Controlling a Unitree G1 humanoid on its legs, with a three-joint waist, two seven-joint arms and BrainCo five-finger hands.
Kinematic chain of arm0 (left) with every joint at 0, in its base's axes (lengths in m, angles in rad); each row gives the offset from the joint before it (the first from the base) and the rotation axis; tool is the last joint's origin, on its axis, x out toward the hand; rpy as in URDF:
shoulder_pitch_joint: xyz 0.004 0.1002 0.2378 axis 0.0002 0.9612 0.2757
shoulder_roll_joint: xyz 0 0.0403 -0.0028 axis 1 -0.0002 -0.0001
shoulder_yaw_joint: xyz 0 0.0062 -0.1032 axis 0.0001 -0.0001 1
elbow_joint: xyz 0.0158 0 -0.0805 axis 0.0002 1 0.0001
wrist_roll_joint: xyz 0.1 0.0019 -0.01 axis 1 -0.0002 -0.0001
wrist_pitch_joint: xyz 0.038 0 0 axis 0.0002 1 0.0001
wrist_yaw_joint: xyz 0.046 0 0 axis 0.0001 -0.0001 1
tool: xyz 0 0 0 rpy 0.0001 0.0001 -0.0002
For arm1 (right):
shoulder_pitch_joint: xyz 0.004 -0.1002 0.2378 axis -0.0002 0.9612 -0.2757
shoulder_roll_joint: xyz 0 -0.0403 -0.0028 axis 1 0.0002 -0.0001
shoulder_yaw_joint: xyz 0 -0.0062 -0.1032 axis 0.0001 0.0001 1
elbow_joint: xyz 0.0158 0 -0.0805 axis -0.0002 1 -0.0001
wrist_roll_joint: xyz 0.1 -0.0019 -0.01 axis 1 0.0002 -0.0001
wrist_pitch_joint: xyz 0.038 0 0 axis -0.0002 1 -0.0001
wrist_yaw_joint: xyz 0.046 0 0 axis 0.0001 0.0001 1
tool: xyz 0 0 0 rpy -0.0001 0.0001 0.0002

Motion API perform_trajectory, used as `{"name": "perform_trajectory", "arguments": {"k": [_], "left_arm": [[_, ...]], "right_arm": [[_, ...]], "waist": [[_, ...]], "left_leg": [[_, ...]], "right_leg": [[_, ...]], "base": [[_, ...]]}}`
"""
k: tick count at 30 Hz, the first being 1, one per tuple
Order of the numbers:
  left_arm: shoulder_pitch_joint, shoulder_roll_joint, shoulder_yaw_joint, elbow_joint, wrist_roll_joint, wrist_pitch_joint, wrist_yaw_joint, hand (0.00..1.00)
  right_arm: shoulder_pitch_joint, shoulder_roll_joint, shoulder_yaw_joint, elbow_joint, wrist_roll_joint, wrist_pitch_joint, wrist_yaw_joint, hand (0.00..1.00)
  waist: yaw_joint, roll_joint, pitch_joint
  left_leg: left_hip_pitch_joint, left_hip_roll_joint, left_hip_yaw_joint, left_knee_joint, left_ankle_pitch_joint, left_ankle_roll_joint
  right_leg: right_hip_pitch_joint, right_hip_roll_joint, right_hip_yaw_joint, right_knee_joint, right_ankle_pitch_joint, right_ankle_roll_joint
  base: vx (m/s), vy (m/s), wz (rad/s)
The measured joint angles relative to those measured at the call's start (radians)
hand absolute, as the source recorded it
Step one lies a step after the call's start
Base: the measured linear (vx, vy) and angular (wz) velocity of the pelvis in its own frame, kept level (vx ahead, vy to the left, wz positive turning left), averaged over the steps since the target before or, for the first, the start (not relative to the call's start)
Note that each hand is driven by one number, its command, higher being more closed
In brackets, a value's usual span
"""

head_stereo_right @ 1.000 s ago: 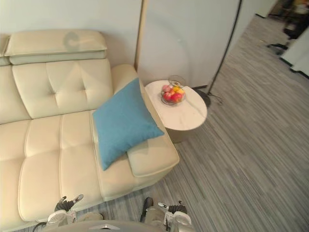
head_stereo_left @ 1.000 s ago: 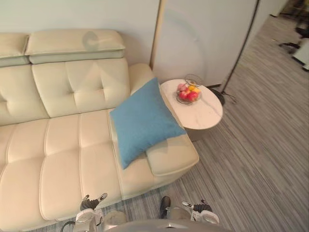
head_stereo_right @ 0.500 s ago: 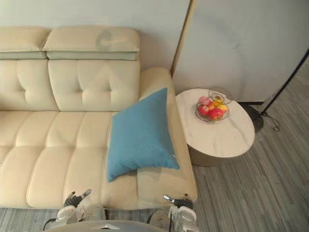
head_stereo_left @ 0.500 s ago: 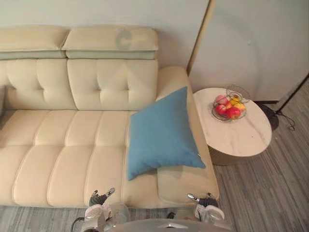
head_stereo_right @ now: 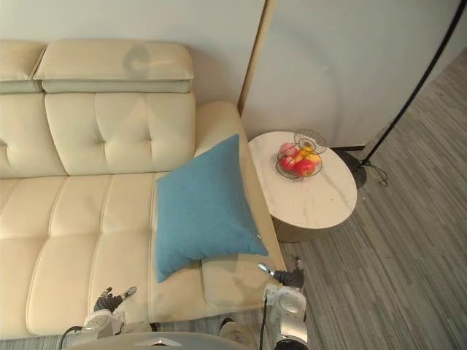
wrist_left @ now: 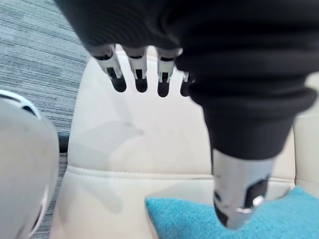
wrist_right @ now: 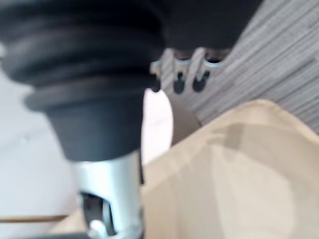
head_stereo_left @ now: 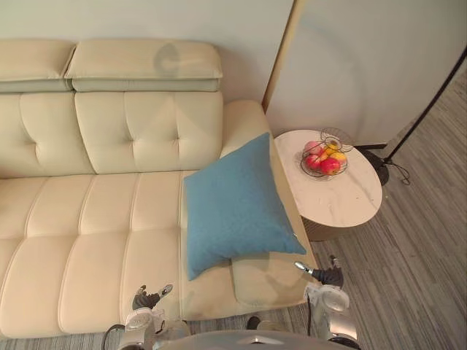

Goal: Pick up cushions and gather them together orderly.

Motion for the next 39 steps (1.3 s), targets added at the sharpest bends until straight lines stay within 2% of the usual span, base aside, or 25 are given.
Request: {"name": "perform_trajectory", "arguments": {"k": [5,7,11,14,18,20,22,25,32,34,37,39], "left_arm": [[0.010,0.014,-0.018,-0.009,0.000,0.000,0.000,0.00],[0.024,0.027,-0.020,-0.023,0.000,0.000,0.000,0.00],[0.029,0.032,-0.030,-0.035,0.000,0.000,-0.001,0.00],[0.028,0.040,-0.059,-0.036,0.000,0.000,-0.001,0.00],[-0.015,0.045,-0.095,-0.060,0.000,-0.001,-0.002,0.00],[-0.078,0.065,-0.118,-0.082,-0.001,-0.002,-0.001,0.00],[-0.123,0.078,-0.126,-0.111,-0.010,-0.003,0.001,0.00],[-0.194,0.085,-0.139,-0.144,-0.028,-0.011,0.021,0.00],[-0.398,0.087,-0.176,-0.152,-0.071,-0.023,0.043,0.00],[-0.480,0.097,-0.179,-0.151,-0.097,-0.023,0.047,0.00],[-0.582,0.126,-0.196,-0.147,-0.121,-0.024,0.064,0.00],[-0.631,0.138,-0.198,-0.128,-0.135,-0.024,0.065,0.00]], "right_arm": [[0.000,-0.014,0.008,-0.078,-0.049,0.001,0.002,0.00],[-0.005,-0.026,0.011,-0.121,-0.069,0.001,0.005,0.00],[-0.010,-0.071,0.034,-0.162,-0.068,0.000,0.016,0.00],[-0.025,-0.129,0.105,-0.197,-0.066,-0.008,0.034,0.00],[-0.120,-0.171,0.198,-0.196,-0.061,-0.022,0.064,0.00],[-0.194,-0.181,0.241,-0.191,-0.056,-0.023,0.075,0.00],[-0.260,-0.188,0.275,-0.189,-0.054,-0.023,0.076,0.00],[-0.381,-0.223,0.333,-0.155,-0.053,-0.023,0.075,0.00],[-0.628,-0.290,0.385,0.065,-0.024,-0.013,0.063,0.00],[-0.722,-0.313,0.402,0.132,-0.008,-0.004,0.043,0.00],[-0.798,-0.332,0.403,0.134,-0.007,0.010,0.024,0.00],[-0.822,-0.336,0.402,0.134,-0.003,0.011,0.021,0.00]], "waist": [[-0.013,-0.005,-0.002],[-0.013,-0.019,-0.012],[-0.015,-0.020,-0.013],[-0.009,-0.024,-0.012],[0.006,-0.026,-0.002],[0.007,-0.029,0.040],[0.013,-0.032,0.071],[0.016,-0.022,0.113],[0.015,-0.009,0.210],[0.014,0.003,0.247],[0.010,0.012,0.291],[0.008,0.012,0.295]], "left_leg": [[0.000,-0.016,-0.002,-0.044,0.033,0.001],[0.000,-0.039,-0.003,-0.089,0.072,-0.001],[0.030,-0.056,-0.039,-0.210,0.150,-0.009],[0.014,-0.060,-0.073,-0.253,0.174,-0.005],[-0.079,-0.070,-0.096,-0.248,0.189,0.003],[-0.142,-0.078,-0.119,-0.224,0.222,0.014],[-0.207,-0.084,-0.126,-0.187,0.224,0.015],[-0.304,-0.081,-0.146,-0.119,0.220,0.019],[-0.446,-0.064,-0.174,0.007,0.194,0.029],[-0.484,-0.061,-0.177,0.034,0.194,0.030],[-0.531,-0.056,-0.183,0.058,0.193,0.026],[-0.559,-0.054,-0.186,0.056,0.198,0.031]], "right_leg": [[-0.009,0.004,0.031,-0.048,0.023,0.004],[-0.023,-0.005,0.054,-0.072,0.015,0.015],[-0.040,-0.004,0.056,-0.081,0.009,0.019],[-0.046,0.006,0.057,-0.103,0.008,0.020],[-0.127,0.004,0.073,-0.116,0.014,0.029],[-0.166,0.000,0.073,-0.123,0.061,0.034],[-0.208,-0.009,0.074,-0.121,0.110,0.029],[-0.264,-0.009,0.067,-0.125,0.145,0.021],[-0.335,0.003,0.045,-0.124,0.177,0.010],[-0.364,0.006,0.045,-0.116,0.186,0.005],[-0.407,0.008,0.044,-0.095,0.184,-0.003],[-0.433,0.010,0.042,-0.094,0.188,-0.009]], "base": [[-0.14,-0.018,-0.13],[-0.18,-0.038,-0.10],[-0.21,-0.054,0.08],[-0.17,-0.032,0.09],[-0.09,0.009,0.07],[-0.03,0.016,0.35],[-0.06,0.017,0.28],[-0.03,0.013,0.13],[-0.05,-0.002,0.07],[-0.07,-0.007,-0.01],[-0.10,-0.020,0.01],[-0.08,-0.030,0.04]]}}
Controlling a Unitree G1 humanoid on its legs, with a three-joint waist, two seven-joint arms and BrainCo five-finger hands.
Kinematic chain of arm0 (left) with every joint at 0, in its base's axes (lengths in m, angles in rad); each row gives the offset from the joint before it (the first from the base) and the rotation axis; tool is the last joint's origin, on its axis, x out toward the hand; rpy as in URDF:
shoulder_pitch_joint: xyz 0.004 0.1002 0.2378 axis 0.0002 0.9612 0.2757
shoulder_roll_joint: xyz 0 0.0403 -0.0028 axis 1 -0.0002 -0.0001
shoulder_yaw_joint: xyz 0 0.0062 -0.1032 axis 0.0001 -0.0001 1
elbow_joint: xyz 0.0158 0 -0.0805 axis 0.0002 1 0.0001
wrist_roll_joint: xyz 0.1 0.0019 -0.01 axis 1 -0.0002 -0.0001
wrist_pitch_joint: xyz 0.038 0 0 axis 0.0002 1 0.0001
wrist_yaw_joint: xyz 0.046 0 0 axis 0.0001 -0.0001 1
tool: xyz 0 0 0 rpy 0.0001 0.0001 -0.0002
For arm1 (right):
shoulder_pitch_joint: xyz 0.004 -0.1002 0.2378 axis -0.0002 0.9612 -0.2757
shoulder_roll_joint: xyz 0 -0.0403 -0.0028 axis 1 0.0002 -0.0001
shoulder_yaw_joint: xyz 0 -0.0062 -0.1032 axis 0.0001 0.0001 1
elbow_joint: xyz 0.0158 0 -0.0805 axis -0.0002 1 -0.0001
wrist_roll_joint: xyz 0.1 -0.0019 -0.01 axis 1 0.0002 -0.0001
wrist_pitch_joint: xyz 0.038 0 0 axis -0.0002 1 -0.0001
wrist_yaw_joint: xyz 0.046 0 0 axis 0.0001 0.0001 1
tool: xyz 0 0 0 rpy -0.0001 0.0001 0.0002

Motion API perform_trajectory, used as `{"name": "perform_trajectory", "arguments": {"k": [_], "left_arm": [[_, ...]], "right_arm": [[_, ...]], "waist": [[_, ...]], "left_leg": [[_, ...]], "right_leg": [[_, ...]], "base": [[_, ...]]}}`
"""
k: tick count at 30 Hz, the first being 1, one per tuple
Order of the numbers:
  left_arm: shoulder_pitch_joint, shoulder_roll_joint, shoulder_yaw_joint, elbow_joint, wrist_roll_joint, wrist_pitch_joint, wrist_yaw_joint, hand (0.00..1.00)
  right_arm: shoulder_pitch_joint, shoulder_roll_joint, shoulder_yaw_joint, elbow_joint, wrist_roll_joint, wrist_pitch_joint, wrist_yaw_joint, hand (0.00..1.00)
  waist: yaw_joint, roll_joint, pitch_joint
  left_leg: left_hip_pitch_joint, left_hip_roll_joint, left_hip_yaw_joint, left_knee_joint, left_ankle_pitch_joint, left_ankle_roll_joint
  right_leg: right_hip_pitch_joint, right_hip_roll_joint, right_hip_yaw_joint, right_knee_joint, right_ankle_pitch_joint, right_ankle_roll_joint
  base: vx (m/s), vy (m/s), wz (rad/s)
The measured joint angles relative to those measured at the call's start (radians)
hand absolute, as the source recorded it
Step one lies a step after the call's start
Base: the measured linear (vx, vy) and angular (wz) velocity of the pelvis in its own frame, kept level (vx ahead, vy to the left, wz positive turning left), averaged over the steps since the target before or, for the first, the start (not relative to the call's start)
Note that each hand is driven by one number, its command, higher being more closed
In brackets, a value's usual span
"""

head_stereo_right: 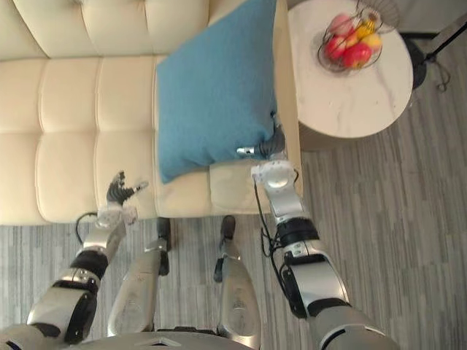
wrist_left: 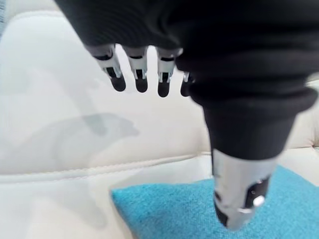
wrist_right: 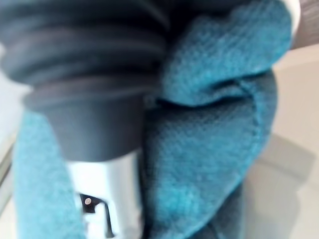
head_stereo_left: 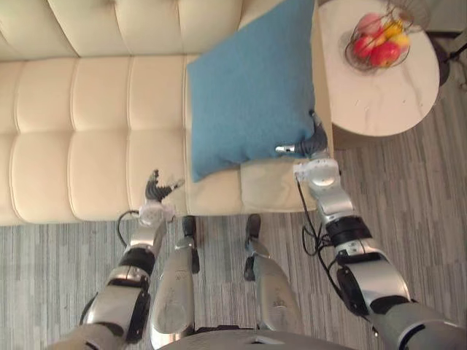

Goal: Pick up cushions and gather them together orderly.

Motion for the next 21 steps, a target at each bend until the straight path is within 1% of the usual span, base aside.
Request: {"name": "perform_trajectory", "arguments": {"k": [2,3,5,6,8,11,12,15,18,21], "left_arm": [[-0.060,0.011,-0.017,0.045,-0.002,0.000,0.003,0.00],[-0.092,0.017,-0.021,0.064,-0.004,0.001,0.003,0.00],[-0.157,0.018,-0.038,0.077,-0.021,0.002,0.004,0.00],[-0.169,0.017,-0.041,0.078,-0.022,0.003,0.004,0.00],[-0.237,0.012,-0.062,0.092,-0.022,0.005,0.002,0.00],[-0.292,-0.003,-0.092,0.094,-0.021,0.007,-0.005,0.00],[-0.315,-0.015,-0.105,0.094,-0.021,0.010,-0.004,1.00],[-0.338,-0.023,-0.108,0.084,-0.021,0.020,-0.001,1.00],[-0.337,-0.003,-0.114,0.019,-0.045,0.026,0.000,1.00],[-0.336,0.007,-0.116,-0.041,-0.070,0.027,0.005,1.00]], "right_arm": [[-0.022,0.001,0.001,-0.001,0.019,0.002,-0.013,0.00],[-0.033,0.002,0.001,-0.005,0.022,0.003,-0.022,0.00],[-0.055,0.001,0.001,-0.022,0.029,0.003,-0.038,0.00],[-0.056,0.001,0.000,-0.031,0.033,0.003,-0.040,0.00],[-0.053,0.016,0.000,-0.106,0.037,0.004,-0.044,0.00],[-0.052,0.030,0.001,-0.179,0.037,0.007,-0.054,0.00],[-0.051,0.041,0.000,-0.212,0.039,0.009,-0.065,1.00],[-0.050,0.055,-0.001,-0.283,0.068,0.014,-0.078,1.00],[-0.049,0.050,-0.003,-0.343,0.076,0.016,-0.086,1.00],[-0.045,0.052,-0.005,-0.404,0.097,0.015,-0.100,1.00]], "waist": [[0.000,0.000,0.003],[0.000,-0.002,0.018],[-0.005,-0.003,0.019],[-0.006,-0.004,0.020],[-0.014,-0.009,0.035],[-0.023,-0.011,0.036],[-0.026,-0.011,0.036],[-0.026,-0.011,0.036],[-0.021,-0.011,0.037],[-0.021,-0.011,0.037]], "left_leg": [[-0.024,0.003,-0.001,-0.002,0.009,-0.001],[-0.027,0.007,-0.001,-0.002,0.011,-0.002],[-0.075,0.012,0.000,-0.008,0.019,-0.008],[-0.080,0.013,0.002,-0.016,0.024,-0.008],[-0.100,0.022,0.015,-0.036,0.047,-0.011],[-0.132,0.035,0.021,-0.031,0.051,-0.015],[-0.146,0.043,0.030,-0.023,0.051,-0.016],[-0.180,0.066,0.039,0.019,0.035,-0.025],[-0.200,0.084,0.044,0.057,0.011,-0.028],[-0.212,0.094,0.057,0.086,-0.007,-0.020]], "right_leg": [[-0.028,0.003,0.000,0.005,0.001,-0.001],[-0.032,0.004,0.000,0.007,0.003,-0.004],[-0.092,0.005,0.002,0.028,0.002,-0.006],[-0.101,0.005,0.002,0.029,0.003,-0.007],[-0.136,0.010,0.002,0.031,0.007,-0.012],[-0.167,0.019,0.000,0.033,0.011,-0.017],[-0.180,0.024,0.000,0.035,0.017,-0.019],[-0.206,0.039,0.000,0.050,0.019,-0.025],[-0.222,0.048,-0.002,0.076,0.007,-0.031],[-0.230,0.048,-0.002,0.097,-0.005,-0.030]], "base": [[-0.07,-0.037,0.00],[-0.08,-0.040,-0.05],[-0.09,-0.052,-0.04],[-0.06,-0.044,-0.02],[-0.04,-0.051,-0.05],[-0.02,-0.057,-0.08],[0.00,-0.072,-0.14],[0.01,-0.054,-0.14],[0.01,-0.049,-0.06],[-0.01,-0.034,-0.01]]}}
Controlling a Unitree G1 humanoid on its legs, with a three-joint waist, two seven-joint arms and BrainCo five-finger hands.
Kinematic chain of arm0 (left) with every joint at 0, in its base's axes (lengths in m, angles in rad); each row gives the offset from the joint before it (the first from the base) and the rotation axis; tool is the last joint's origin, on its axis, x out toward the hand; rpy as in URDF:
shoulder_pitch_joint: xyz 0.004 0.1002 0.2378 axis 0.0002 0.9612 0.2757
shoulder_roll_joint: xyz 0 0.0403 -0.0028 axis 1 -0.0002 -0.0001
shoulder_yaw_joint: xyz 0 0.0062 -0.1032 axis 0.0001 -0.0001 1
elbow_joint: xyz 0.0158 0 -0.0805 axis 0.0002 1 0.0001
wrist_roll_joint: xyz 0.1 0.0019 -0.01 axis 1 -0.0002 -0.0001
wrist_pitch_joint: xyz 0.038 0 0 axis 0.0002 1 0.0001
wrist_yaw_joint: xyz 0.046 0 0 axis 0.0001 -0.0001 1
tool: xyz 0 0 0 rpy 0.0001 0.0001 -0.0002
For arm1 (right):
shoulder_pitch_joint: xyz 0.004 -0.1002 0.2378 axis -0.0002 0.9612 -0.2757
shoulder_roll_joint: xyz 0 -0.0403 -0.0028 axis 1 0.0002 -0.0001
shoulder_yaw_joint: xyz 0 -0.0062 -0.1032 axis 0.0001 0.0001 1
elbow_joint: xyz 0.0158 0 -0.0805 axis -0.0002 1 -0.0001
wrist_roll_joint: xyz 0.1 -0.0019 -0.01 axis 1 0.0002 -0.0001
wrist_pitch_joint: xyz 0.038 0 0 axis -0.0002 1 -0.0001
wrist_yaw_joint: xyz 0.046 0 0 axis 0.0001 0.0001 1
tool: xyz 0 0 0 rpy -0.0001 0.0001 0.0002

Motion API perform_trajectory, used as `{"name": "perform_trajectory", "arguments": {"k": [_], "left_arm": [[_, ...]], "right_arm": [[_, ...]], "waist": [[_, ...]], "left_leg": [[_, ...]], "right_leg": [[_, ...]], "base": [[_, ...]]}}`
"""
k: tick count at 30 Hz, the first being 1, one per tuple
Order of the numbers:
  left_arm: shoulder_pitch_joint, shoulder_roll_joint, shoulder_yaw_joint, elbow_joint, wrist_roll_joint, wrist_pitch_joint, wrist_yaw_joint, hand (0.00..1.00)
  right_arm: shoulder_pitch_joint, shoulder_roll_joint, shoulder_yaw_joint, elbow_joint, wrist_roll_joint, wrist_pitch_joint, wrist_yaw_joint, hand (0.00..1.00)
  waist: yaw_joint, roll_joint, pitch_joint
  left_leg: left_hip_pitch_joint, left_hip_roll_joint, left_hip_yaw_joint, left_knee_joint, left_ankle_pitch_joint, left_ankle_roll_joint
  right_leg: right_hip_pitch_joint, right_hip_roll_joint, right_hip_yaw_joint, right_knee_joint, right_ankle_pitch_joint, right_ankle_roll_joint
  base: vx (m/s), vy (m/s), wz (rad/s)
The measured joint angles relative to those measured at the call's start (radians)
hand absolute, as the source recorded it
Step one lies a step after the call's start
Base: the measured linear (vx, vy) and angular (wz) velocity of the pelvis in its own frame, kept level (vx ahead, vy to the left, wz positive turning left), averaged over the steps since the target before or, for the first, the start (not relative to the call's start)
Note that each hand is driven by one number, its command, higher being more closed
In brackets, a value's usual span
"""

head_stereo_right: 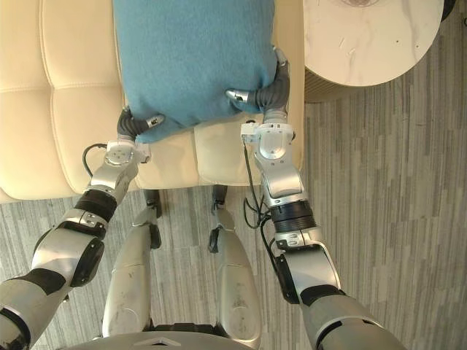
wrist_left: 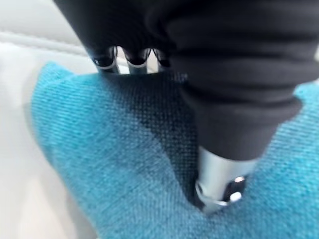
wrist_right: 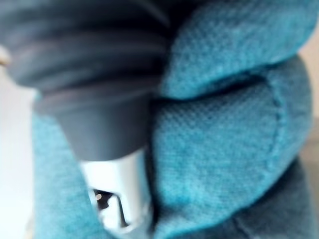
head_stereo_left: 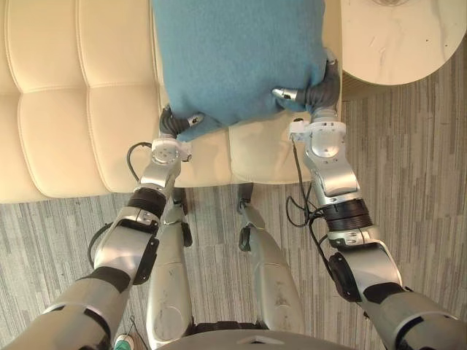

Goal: Pick up cushions and gather them together orderly.

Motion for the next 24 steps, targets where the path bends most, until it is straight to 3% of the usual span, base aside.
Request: {"name": "perform_trajectory", "arguments": {"k": [9,15,19,24], "left_arm": [[0.076,0.022,-0.001,-0.241,-0.005,-0.001,0.042,1.00],[0.295,-0.036,-0.009,-0.503,0.048,-0.002,0.052,1.00],[0.431,-0.076,-0.016,-0.625,0.084,-0.002,0.053,1.00],[0.699,-0.115,-0.083,-0.765,0.172,-0.002,0.033,1.00]], "right_arm": [[0.122,0.076,-0.039,-0.085,0.017,-0.047,-0.006,1.00],[0.383,0.121,-0.044,-0.204,0.004,-0.051,0.001,1.00],[0.492,0.142,-0.056,-0.241,-0.004,-0.054,0.035,1.00],[0.724,0.200,-0.073,-0.295,-0.053,-0.060,0.099,1.00]], "waist": [[0.012,0.000,0.000],[0.011,0.000,-0.007],[-0.002,0.001,-0.010],[-0.014,0.009,-0.140]], "left_leg": [[0.034,-0.001,0.016,0.022,-0.012,0.006],[0.173,-0.027,0.008,-0.001,-0.040,-0.012],[0.250,-0.040,0.009,-0.009,-0.057,-0.012],[0.379,-0.065,0.009,-0.082,-0.070,-0.019]], "right_leg": [[0.028,-0.008,0.007,0.027,-0.023,0.004],[0.110,-0.046,-0.022,0.156,-0.137,0.003],[0.173,-0.061,-0.026,0.187,-0.175,0.010],[0.264,-0.081,-0.033,0.204,-0.239,0.018]], "base": [[0.01,-0.015,0.00],[0.06,-0.037,0.18],[0.04,-0.019,0.09],[0.15,-0.019,0.10]]}}
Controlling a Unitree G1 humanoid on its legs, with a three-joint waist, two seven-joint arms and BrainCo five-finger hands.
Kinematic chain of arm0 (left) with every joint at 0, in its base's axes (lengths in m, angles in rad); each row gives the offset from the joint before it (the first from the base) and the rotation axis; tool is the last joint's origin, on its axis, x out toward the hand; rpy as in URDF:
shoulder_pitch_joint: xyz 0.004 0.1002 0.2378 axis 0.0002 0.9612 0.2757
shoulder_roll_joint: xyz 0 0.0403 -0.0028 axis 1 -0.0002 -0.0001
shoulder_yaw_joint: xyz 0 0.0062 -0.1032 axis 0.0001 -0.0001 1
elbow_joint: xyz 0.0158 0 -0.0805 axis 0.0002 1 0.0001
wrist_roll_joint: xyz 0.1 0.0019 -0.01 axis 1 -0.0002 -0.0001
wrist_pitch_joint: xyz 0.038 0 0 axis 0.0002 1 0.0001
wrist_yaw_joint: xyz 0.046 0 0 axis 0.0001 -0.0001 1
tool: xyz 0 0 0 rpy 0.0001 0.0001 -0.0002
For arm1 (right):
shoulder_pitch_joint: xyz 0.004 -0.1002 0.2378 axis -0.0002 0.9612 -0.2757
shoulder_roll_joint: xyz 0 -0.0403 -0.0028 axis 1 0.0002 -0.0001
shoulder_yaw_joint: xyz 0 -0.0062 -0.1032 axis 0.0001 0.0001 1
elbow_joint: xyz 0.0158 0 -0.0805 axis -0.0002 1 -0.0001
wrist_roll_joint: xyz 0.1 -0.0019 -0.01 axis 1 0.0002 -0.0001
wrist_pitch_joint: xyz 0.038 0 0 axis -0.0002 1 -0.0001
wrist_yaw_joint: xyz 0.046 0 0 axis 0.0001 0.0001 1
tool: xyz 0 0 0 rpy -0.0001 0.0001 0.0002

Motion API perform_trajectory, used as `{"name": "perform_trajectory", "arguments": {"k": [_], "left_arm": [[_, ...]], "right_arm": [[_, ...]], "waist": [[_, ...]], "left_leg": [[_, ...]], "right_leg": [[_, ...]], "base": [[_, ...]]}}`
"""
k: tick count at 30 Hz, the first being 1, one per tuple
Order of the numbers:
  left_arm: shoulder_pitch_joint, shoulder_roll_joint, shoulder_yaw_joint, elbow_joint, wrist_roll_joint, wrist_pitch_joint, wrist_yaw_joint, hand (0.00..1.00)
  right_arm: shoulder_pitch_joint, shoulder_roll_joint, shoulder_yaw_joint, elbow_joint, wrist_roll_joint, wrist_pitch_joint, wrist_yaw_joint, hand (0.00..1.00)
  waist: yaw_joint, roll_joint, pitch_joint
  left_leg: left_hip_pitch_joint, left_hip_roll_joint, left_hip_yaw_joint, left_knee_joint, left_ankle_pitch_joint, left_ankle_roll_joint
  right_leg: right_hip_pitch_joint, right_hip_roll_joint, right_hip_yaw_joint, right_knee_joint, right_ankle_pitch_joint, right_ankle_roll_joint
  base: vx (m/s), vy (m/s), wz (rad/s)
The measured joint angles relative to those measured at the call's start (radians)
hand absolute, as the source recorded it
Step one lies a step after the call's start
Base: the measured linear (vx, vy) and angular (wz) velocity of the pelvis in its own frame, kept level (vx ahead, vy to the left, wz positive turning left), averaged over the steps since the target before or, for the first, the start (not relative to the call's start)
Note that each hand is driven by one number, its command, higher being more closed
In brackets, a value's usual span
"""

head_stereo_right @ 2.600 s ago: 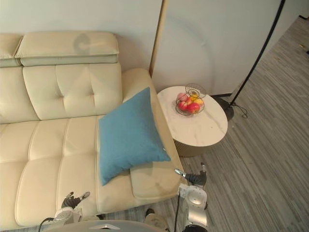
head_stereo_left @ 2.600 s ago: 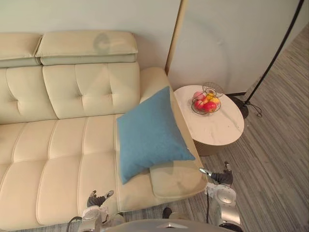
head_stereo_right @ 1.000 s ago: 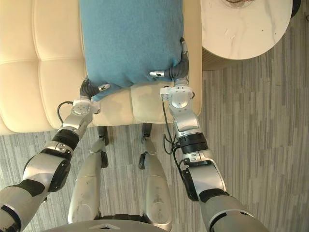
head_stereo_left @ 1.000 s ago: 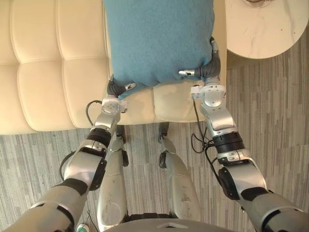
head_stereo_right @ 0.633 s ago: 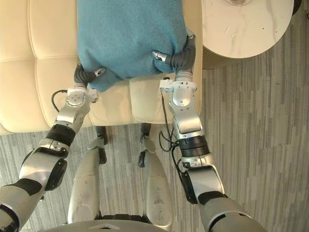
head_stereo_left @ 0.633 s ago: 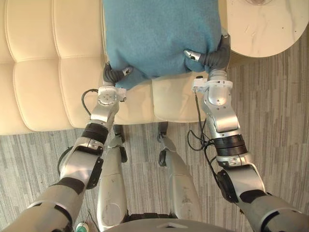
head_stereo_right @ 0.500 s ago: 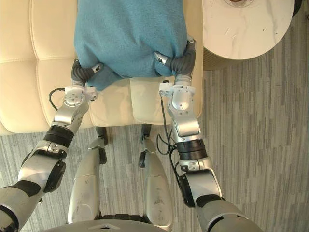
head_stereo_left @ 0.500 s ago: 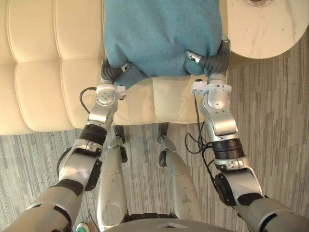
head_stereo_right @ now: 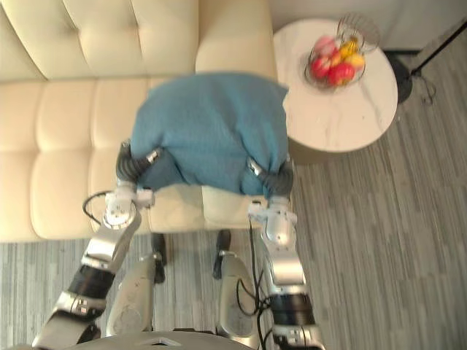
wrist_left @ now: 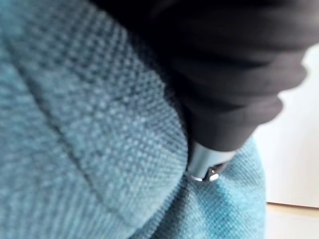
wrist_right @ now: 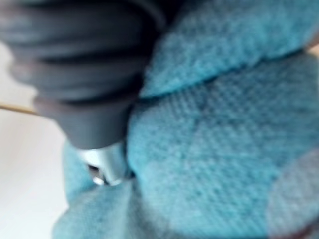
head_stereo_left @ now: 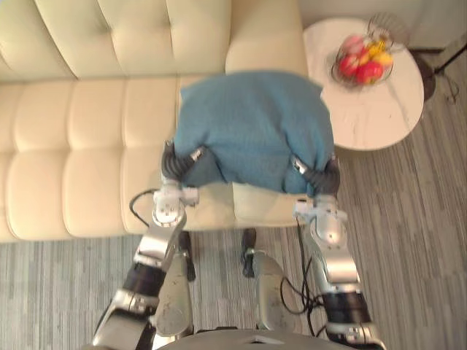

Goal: Pick up cushions and gather them together orderly.

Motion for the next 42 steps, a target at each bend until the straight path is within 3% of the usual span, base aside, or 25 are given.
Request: {"name": "perform_trajectory", "arguments": {"k": [2,8,15,16,17,18,20,21,22,23,24,25,26,28,30,31,32,33,35,38,40,41,42], "left_arm": [[0.086,-0.023,-0.010,-0.025,0.018,0.000,-0.017,1.00],[0.256,-0.044,-0.009,-0.097,0.018,0.000,-0.036,1.00],[0.339,-0.051,0.007,-0.132,0.015,-0.001,-0.025,1.00],[0.339,-0.053,0.006,-0.132,0.014,-0.002,-0.025,1.00],[0.334,-0.058,0.003,-0.131,0.013,-0.004,-0.022,1.00],[0.334,-0.065,-0.005,-0.131,0.008,-0.008,-0.021,1.00],[0.334,-0.084,-0.026,-0.128,0.005,-0.012,-0.021,1.00],[0.330,-0.104,-0.047,-0.112,0.005,-0.022,-0.022,1.00],[0.314,-0.096,-0.055,-0.085,0.005,-0.025,-0.024,1.00],[0.313,-0.088,-0.058,-0.075,0.005,-0.025,-0.025,1.00],[0.313,-0.064,-0.051,-0.067,0.005,-0.025,-0.027,1.00],[0.313,-0.038,-0.044,-0.064,0.004,-0.025,-0.027,1.00],[0.313,-0.032,-0.041,-0.061,0.004,-0.025,-0.027,1.00],[0.321,-0.012,-0.011,-0.028,0.005,-0.025,-0.035,1.00],[0.345,-0.011,0.008,-0.024,0.005,-0.024,-0.043,1.00],[0.360,-0.009,0.008,-0.023,0.005,-0.023,-0.050,1.00],[0.369,-0.009,0.007,-0.023,0.005,-0.023,-0.062,1.00],[0.374,-0.009,0.006,-0.023,0.005,-0.023,-0.069,1.00],[0.377,-0.011,0.000,-0.016,0.006,-0.021,-0.091,1.00],[0.374,-0.008,0.001,-0.016,0.007,-0.021,-0.094,1.00],[0.375,-0.007,-0.003,-0.016,0.008,-0.018,-0.103,1.00],[0.374,-0.005,-0.015,-0.020,0.009,-0.018,-0.110,1.00],[0.375,-0.004,-0.020,-0.023,0.011,-0.018,-0.113,1.00]], "right_arm": [[0.073,0.028,0.001,0.000,-0.012,-0.005,0.029,1.00],[0.176,0.050,0.035,-0.008,-0.011,-0.017,0.055,1.00],[0.210,0.043,0.078,-0.017,-0.032,-0.026,0.054,1.00],[0.206,0.039,0.076,-0.016,-0.032,-0.027,0.053,1.00],[0.191,0.027,0.072,-0.015,-0.037,-0.027,0.048,1.00],[0.178,0.013,0.063,-0.015,-0.058,-0.028,0.043,1.00],[0.170,-0.020,0.044,-0.015,-0.070,-0.030,0.032,1.00],[0.169,-0.038,0.022,-0.007,-0.070,-0.034,0.026,1.00],[0.162,-0.019,0.012,0.030,-0.070,-0.038,0.024,1.00],[0.162,-0.010,0.007,0.045,-0.070,-0.038,0.025,1.00],[0.162,0.019,0.005,0.075,-0.071,-0.039,0.027,1.00],[0.163,0.057,0.007,0.102,-0.071,-0.038,0.030,1.00],[0.163,0.066,0.007,0.109,-0.071,-0.038,0.031,1.00],[0.162,0.100,0.025,0.150,-0.070,-0.035,0.039,1.00],[0.162,0.103,0.039,0.178,-0.069,-0.034,0.049,1.00],[0.171,0.105,0.039,0.189,-0.069,-0.023,0.055,1.00],[0.181,0.103,0.038,0.189,-0.067,-0.022,0.057,1.00],[0.182,0.101,0.036,0.189,-0.063,-0.022,0.058,1.00],[0.182,0.092,0.036,0.188,-0.058,-0.022,0.059,1.00],[0.181,0.092,0.034,0.188,-0.056,-0.022,0.076,1.00],[0.190,0.089,0.031,0.187,-0.050,-0.022,0.082,1.00],[0.209,0.075,0.030,0.175,-0.049,-0.025,0.084,1.00],[0.215,0.068,0.030,0.172,-0.047,-0.026,0.085,1.00]], "waist": [[-0.011,0.027,-0.053],[-0.019,0.070,-0.113],[-0.001,0.079,-0.176],[-0.002,0.077,-0.186],[-0.008,0.064,-0.193],[-0.015,0.065,-0.196],[-0.031,0.091,-0.217],[-0.041,0.133,-0.246],[-0.046,0.113,-0.251],[-0.047,0.106,-0.253],[-0.046,0.081,-0.255],[-0.041,0.058,-0.254],[-0.036,0.053,-0.254],[-0.005,0.028,-0.252],[-0.007,0.030,-0.248],[-0.018,0.029,-0.237],[-0.021,0.026,-0.233],[-0.024,0.027,-0.232],[-0.042,0.035,-0.220],[-0.056,0.024,-0.207],[-0.068,0.021,-0.205],[-0.074,0.022,-0.205],[-0.077,0.022,-0.205]], "left_leg": [[0.048,-0.007,-0.018,-0.044,0.017,0.003],[0.181,-0.011,-0.045,-0.147,0.037,-0.005],[0.198,-0.025,-0.134,-0.153,0.050,-0.008],[0.193,-0.021,-0.117,-0.152,0.020,0.007],[0.153,0.004,0.007,-0.055,-0.020,0.036],[0.139,0.042,0.084,0.018,-0.047,0.040],[0.136,0.134,0.171,0.072,-0.058,0.020],[0.148,0.169,0.166,0.037,-0.041,-0.087],[0.147,0.121,0.168,0.038,-0.036,-0.061],[0.144,0.106,0.170,0.037,-0.042,-0.049],[0.131,0.084,0.172,0.058,-0.058,-0.025],[0.105,0.078,0.175,0.115,-0.090,-0.001],[0.100,0.077,0.177,0.129,-0.099,0.005],[0.089,0.059,0.214,0.186,-0.148,0.045],[0.091,0.048,0.226,0.181,-0.162,0.068],[0.106,0.040,0.217,0.155,-0.156,0.080],[0.114,0.030,0.204,0.136,-0.151,0.086],[0.114,0.025,0.198,0.127,-0.144,0.088],[0.120,0.019,0.185,0.103,-0.124,0.080],[0.143,0.014,0.172,0.048,-0.086,0.079],[0.167,0.007,0.155,-0.007,-0.051,0.062],[0.172,0.008,0.133,-0.024,-0.041,0.044],[0.171,0.011,0.124,-0.026,-0.044,0.038]], "right_leg": [[0.055,0.004,-0.020,-0.041,0.000,0.000],[0.195,0.014,-0.053,-0.129,0.004,0.006],[0.313,-0.014,-0.177,-0.174,0.007,0.009],[0.311,-0.028,-0.194,-0.175,0.012,0.011],[0.310,-0.072,-0.226,-0.174,0.018,0.022],[0.314,-0.104,-0.239,-0.175,0.029,0.038],[0.318,-0.133,-0.266,-0.189,0.054,0.078],[0.319,-0.142,-0.283,-0.201,0.077,0.115],[0.324,-0.182,-0.282,-0.220,0.123,0.114],[0.327,-0.193,-0.285,-0.235,0.153,0.106],[0.327,-0.214,-0.290,-0.252,0.203,0.094],[0.323,-0.230,-0.289,-0.255,0.244,0.097],[0.321,-0.234,-0.289,-0.253,0.253,0.097],[0.273,-0.273,-0.274,-0.203,0.291,0.060],[0.229,-0.278,-0.252,-0.137,0.254,-0.012],[0.220,-0.218,-0.189,-0.077,0.126,-0.002],[0.222,-0.154,-0.142,-0.065,0.044,0.002],[0.224,-0.111,-0.120,-0.076,0.000,0.006],[0.248,-0.061,-0.067,-0.138,-0.006,0.014],[0.248,-0.053,-0.068,-0.125,0.016,0.008],[0.228,-0.049,-0.054,-0.062,0.002,-0.016],[0.240,-0.037,-0.040,-0.061,-0.028,-0.044],[0.244,-0.035,-0.046,-0.061,-0.039,-0.043]], "base": [[0.18,-0.005,0.12],[0.10,0.004,0.09],[0.03,0.021,0.51],[-0.05,0.061,0.76],[-0.06,0.126,0.75],[-0.05,0.163,0.76],[-0.06,0.349,0.58],[-0.05,0.510,0.56],[-0.04,0.428,0.38],[-0.06,0.409,0.20],[-0.08,0.380,0.09],[-0.11,0.436,0.05],[-0.12,0.400,-0.19],[-0.12,0.328,-0.39],[-0.11,0.248,-0.18],[-0.06,0.111,0.12],[-0.04,0.076,0.19],[-0.02,0.034,0.24],[0.01,0.015,0.16],[0.03,-0.052,0.06],[0.08,-0.127,0.27],[0.07,-0.121,0.33],[0.10,-0.192,0.51]]}}
